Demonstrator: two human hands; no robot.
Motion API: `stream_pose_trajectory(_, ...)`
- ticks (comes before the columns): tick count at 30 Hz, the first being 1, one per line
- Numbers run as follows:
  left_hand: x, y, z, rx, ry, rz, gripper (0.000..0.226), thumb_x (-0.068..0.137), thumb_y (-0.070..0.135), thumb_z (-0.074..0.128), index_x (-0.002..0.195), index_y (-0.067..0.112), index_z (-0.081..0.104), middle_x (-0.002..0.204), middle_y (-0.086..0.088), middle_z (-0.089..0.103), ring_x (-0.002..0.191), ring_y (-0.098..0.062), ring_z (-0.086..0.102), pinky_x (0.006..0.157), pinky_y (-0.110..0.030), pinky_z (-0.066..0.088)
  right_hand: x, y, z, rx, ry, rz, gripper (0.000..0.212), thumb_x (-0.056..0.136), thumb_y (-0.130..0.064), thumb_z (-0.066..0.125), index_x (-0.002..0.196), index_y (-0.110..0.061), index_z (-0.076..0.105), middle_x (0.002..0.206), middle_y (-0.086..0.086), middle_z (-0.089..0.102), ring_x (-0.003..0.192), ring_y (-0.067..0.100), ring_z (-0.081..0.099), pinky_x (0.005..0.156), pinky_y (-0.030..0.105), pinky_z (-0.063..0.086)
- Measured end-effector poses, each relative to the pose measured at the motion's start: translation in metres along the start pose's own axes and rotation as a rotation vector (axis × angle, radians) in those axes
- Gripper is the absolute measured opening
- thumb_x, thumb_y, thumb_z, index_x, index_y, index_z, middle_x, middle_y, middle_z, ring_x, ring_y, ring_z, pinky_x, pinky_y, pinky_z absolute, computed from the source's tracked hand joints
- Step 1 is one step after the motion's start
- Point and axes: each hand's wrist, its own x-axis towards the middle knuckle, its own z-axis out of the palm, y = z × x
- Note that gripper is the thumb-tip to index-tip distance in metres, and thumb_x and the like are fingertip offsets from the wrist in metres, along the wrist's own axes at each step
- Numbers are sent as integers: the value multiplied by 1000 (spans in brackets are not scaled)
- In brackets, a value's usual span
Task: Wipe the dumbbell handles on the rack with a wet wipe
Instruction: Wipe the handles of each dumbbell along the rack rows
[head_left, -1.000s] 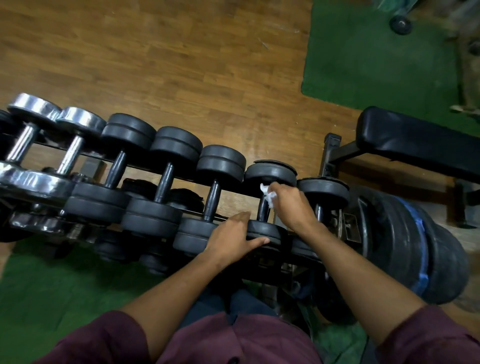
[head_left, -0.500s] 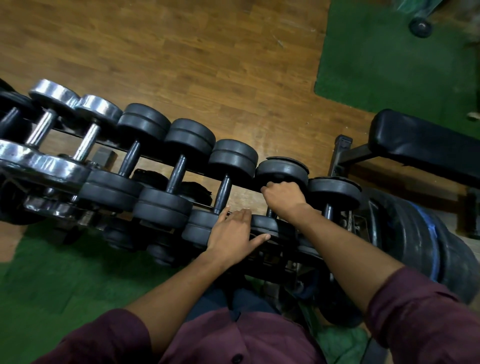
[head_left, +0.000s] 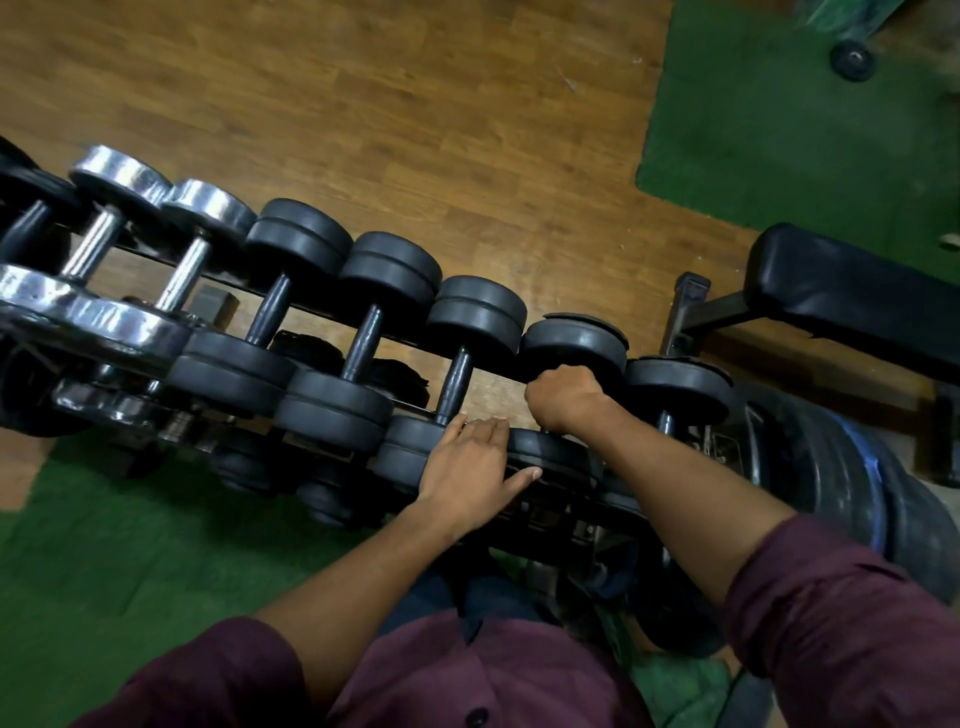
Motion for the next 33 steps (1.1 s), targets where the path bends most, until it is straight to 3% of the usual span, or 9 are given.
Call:
stream_pose_trajectory(2,1,0,-1,-4,-2,4,89,95,76,31,154,9,37,151,-7,51,140,-20,44,127,-39,13,-2,2,-4,9,-63,-56,21,91,-8,55,104,-14,70,112,9,67,96,30,64,71,37,50)
stream_pose_trajectory(6,0,1,-1,-5,-2,3,90,95,76,30,154,9,36,150,-8,52,140,-20,44,127,-38,14,-3,8,-1,27,-36,-88,16,88,-13,65,103,-18,72,105,7,69,88,29,65,69,36,52)
stream_pose_trajectory(9,-1,1,-3,-8,0,4,89,96,76,31,154,9,37,150,-8,52,140,-20,44,126,-38,14,4,8,5,73,-82,-127,23,90,-16,58,106,-25,72,109,6,68,86,29,63,68,35,52)
stream_pose_trajectory(14,-2,0,-5,-19,-4,13,88,96,74,32,154,9,37,150,-7,52,140,-21,44,126,-37,15,15,9,0,193,-302,-245,40,90,-12,58,124,-31,67,125,3,64,105,29,60,87,42,54)
stream_pose_trajectory(20,-2,-1,-5,-20,4,16,85,96,74,33,151,10,41,144,-7,56,135,-22,48,123,-37,18,5,16,-1,278,-274,-301,38,90,-6,53,117,-28,69,116,-1,67,101,23,58,93,41,51)
stream_pose_trajectory(23,-3,0,-6,-13,8,18,84,96,74,33,149,10,43,142,-7,58,133,-22,49,123,-36,19,-4,23,2,410,-229,-289,28,90,-6,52,102,-29,64,104,-5,60,97,19,56,87,39,50)
stream_pose_trajectory(28,-2,0,-8,-7,3,23,84,96,74,33,149,10,43,142,-6,58,132,-22,50,122,-36,20,-17,40,5,549,-180,-224,26,84,-9,62,97,-32,64,100,-4,66,84,15,59,69,33,49)
stream_pose_trajectory(33,-2,-1,-8,-2,11,27,83,96,74,32,147,10,45,138,-6,60,129,-22,53,121,-36,23,-27,49,24,642,-132,-107,26,88,-2,56,92,-27,65,92,-11,60,86,10,53,66,27,41)
